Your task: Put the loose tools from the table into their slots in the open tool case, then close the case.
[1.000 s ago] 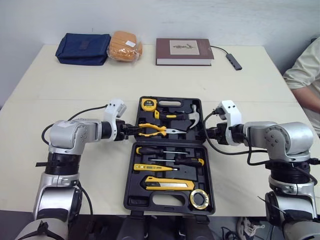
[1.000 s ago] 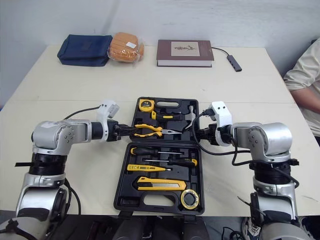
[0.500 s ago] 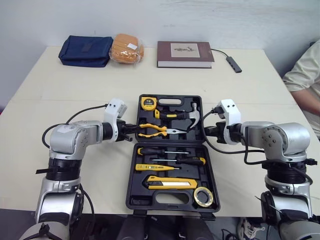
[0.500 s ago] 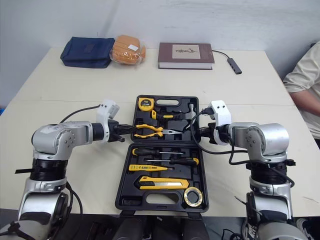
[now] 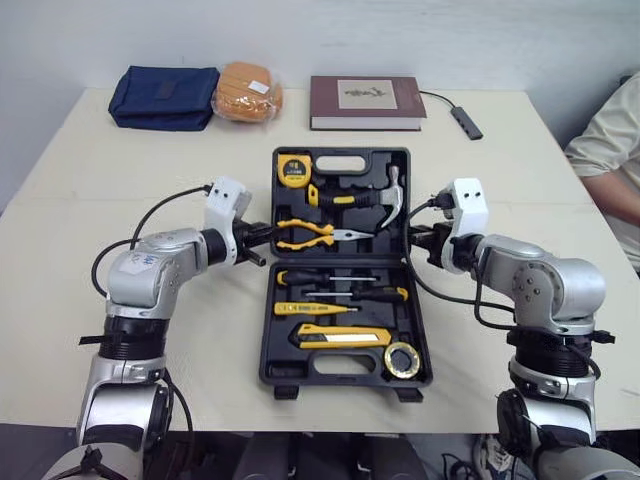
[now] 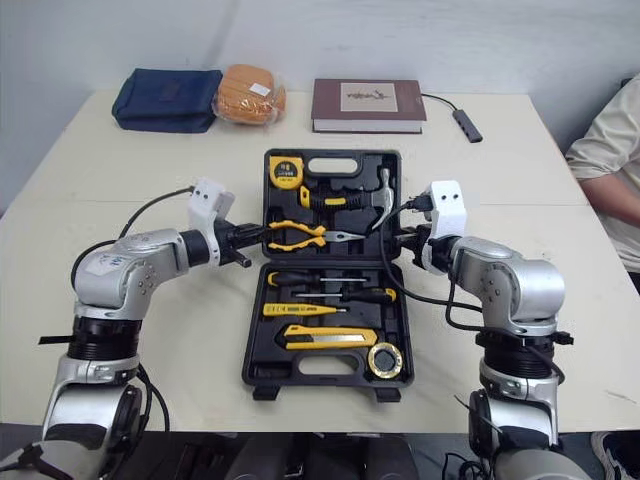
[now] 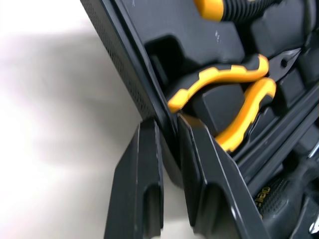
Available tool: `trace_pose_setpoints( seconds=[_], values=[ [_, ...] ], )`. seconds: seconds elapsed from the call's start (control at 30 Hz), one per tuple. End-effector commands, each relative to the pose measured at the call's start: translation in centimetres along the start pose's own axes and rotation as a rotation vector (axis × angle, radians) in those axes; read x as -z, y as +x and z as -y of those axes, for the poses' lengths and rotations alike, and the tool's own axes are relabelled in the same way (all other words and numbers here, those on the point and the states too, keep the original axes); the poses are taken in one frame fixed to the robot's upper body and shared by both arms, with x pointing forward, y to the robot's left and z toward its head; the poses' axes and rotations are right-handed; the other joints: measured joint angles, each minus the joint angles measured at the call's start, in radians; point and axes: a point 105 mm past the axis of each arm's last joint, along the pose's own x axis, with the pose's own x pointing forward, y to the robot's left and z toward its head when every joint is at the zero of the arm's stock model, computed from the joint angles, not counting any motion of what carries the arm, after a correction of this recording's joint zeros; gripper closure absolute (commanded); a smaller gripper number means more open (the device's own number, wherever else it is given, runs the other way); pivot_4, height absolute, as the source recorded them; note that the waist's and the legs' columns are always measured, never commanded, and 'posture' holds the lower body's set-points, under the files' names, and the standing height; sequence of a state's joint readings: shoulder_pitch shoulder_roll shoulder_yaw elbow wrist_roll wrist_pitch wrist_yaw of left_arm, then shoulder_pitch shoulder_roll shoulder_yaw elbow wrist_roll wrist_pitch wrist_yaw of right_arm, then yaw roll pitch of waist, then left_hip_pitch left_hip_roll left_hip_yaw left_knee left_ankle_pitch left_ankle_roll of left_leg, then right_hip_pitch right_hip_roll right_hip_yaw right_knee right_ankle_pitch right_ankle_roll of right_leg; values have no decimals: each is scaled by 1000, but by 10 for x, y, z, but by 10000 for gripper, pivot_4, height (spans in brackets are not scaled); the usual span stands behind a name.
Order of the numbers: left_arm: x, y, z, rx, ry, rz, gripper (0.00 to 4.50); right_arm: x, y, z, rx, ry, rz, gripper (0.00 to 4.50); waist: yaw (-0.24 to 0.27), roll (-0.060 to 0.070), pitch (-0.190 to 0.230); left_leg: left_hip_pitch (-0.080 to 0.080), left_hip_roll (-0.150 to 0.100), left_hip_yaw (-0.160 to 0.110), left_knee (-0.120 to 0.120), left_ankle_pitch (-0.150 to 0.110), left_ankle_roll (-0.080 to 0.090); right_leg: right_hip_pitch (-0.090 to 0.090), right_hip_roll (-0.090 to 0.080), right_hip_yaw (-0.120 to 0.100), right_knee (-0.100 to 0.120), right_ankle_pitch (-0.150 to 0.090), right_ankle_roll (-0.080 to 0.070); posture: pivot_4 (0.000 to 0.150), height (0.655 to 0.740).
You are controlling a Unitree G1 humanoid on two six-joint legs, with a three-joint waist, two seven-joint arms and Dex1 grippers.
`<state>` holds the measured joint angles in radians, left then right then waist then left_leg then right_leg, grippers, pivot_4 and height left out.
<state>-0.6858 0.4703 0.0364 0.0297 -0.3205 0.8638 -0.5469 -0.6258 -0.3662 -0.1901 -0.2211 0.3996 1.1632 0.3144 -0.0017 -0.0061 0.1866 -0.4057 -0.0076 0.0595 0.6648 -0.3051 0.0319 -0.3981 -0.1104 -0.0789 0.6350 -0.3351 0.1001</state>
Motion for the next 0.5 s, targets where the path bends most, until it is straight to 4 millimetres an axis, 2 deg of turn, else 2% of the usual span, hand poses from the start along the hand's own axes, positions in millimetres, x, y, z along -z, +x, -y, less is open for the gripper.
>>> trace_pose_setpoints(
  seconds=[0.03, 0.2, 0.3, 0.5],
  values=[
    [-38, 2, 22, 105, 213, 174, 44648, -36, -12, -33, -112, -218, 239, 45000, 0, 0, 0, 0, 0, 0, 0, 0, 0, 0, 0, -1, 1, 0, 0, 1500, 7400],
    [-23, -4, 27, 85, 415, 228, 44648, -10, -19, -30, -93, -417, 290, 45000, 0, 0, 0, 0, 0, 3, -1, 0, 0, -1, 1, -2, 0, 0, 0, 1500, 7400],
    [-9, -12, 33, 68, 531, 256, 44648, 4, -26, -29, -93, -618, 341, 45000, -1, 0, 0, 1, 0, 5, -1, 0, 1, 0, 0, -2, -2, 0, 0, 1500, 7400],
    [8, -36, 32, -41, 664, 299, 44648, 31, -46, -36, -179, -913, 446, 45000, -1, 0, 0, 9, 1, 5, 0, 0, 1, 6, -1, 2, 0, 0, 0, 1500, 7400]
  ],
)
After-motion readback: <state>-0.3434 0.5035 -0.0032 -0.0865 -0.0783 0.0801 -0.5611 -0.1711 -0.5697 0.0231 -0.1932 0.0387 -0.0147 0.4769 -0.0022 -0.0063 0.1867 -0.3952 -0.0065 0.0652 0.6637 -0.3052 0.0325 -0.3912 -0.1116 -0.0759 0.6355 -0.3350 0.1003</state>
